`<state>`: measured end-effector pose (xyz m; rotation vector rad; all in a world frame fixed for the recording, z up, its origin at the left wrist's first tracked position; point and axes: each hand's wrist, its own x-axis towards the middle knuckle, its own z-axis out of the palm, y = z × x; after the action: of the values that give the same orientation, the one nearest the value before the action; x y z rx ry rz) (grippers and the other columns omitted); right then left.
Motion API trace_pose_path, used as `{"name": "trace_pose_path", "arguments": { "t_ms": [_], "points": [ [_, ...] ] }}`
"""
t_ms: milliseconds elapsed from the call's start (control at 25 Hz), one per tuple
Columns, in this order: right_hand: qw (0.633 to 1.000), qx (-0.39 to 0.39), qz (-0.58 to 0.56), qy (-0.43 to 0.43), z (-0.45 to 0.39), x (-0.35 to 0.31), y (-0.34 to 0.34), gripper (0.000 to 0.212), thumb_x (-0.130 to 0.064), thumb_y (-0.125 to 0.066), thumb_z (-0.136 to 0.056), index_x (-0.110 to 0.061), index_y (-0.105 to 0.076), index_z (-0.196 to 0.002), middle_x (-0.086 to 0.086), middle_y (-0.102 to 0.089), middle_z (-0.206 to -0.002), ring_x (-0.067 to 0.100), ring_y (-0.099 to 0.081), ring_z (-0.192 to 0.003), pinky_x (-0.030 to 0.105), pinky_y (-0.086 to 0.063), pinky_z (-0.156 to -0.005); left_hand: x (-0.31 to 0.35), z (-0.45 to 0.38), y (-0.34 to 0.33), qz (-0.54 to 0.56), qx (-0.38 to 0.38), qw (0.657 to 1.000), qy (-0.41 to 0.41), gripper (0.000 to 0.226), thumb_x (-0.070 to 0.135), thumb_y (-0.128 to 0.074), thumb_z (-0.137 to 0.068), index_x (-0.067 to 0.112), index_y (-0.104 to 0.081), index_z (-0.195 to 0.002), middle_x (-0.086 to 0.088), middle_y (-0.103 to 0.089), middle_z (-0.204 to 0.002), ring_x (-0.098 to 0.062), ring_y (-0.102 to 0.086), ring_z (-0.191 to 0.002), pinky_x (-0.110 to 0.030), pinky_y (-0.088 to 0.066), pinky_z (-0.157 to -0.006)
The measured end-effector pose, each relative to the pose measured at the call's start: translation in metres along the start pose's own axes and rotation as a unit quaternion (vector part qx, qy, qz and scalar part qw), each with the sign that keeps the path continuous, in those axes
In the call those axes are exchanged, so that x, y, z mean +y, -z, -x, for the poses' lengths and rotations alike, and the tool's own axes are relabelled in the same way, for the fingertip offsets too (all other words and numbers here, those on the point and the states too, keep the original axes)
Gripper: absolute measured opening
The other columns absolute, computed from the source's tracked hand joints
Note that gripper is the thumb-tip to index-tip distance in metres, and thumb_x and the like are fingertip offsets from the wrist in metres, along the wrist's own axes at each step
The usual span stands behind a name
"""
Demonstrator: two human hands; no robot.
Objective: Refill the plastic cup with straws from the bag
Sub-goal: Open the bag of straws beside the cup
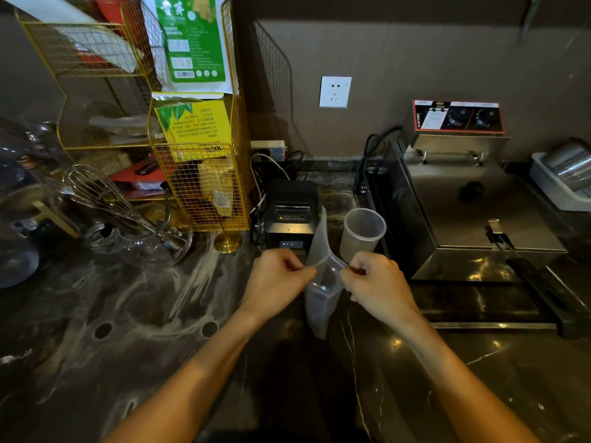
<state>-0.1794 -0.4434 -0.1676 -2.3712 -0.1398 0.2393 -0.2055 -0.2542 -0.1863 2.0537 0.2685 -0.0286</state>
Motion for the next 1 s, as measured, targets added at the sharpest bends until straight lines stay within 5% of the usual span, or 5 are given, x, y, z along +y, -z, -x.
{"name": "trace_pose_path", "arguments": {
  "t_ms": [280,480,640,880,1000],
  "points": [
    [0.992,-0.008,0.003,0.123,-0.006,-0.011,-0.007,0.011,-0.023,-0.065,-0.098,-0.028,-0.064,-0.088,-0.002,-0.070,-0.069,0.008,-0.069,-0.064,0.043,-0.061,-0.064,0.003,-0.012,-0.002,-0.031,-0.049,0.995,-0.083,0.022,0.019,-0.072,-0.089,0.030,-0.072,-0.107,0.011,-0.074,-0.097,0.001,-0.071,-0.089,-0.030,-0.062,-0.083],
    [0.993,0.039,0.107,0.031,-0.010,-0.010,-0.007,0.027,-0.031,-0.067,-0.094,-0.025,-0.058,-0.069,-0.005,-0.060,-0.062,0.007,-0.059,-0.056,0.027,-0.047,-0.053,0.003,-0.017,-0.006,-0.080,0.005,0.991,-0.111,0.010,0.020,-0.072,-0.092,0.027,-0.076,-0.099,0.015,-0.073,-0.088,0.003,-0.071,-0.083,-0.029,-0.063,-0.081],
    [0.994,0.035,0.065,0.081,-0.009,-0.014,-0.003,0.018,-0.029,-0.069,-0.095,-0.028,-0.061,-0.079,-0.005,-0.063,-0.065,0.005,-0.061,-0.057,0.020,-0.043,-0.051,0.004,-0.009,-0.008,-0.056,-0.043,0.988,-0.135,0.010,0.017,-0.071,-0.093,0.024,-0.077,-0.099,0.011,-0.076,-0.094,0.002,-0.072,-0.088,-0.030,-0.063,-0.084],
    [0.995,0.039,0.092,-0.015,-0.005,-0.009,0.012,0.029,-0.024,-0.065,-0.095,-0.021,-0.056,-0.067,-0.003,-0.060,-0.064,0.011,-0.058,-0.060,0.027,-0.041,-0.054,-0.009,-0.014,0.013,-0.091,0.073,0.989,-0.088,0.011,0.017,-0.070,-0.092,0.028,-0.072,-0.090,0.013,-0.072,-0.082,0.001,-0.070,-0.075,-0.031,-0.064,-0.073],
    [0.995,0.013,0.093,-0.029,-0.005,-0.014,0.013,0.035,-0.036,-0.065,-0.096,-0.023,-0.057,-0.065,-0.005,-0.057,-0.060,0.009,-0.057,-0.057,0.027,-0.037,-0.053,-0.006,-0.012,0.011,-0.077,0.017,0.990,-0.115,0.013,0.018,-0.071,-0.093,0.030,-0.071,-0.088,0.013,-0.072,-0.084,0.003,-0.070,-0.080,-0.025,-0.062,-0.076]
  ]
}}
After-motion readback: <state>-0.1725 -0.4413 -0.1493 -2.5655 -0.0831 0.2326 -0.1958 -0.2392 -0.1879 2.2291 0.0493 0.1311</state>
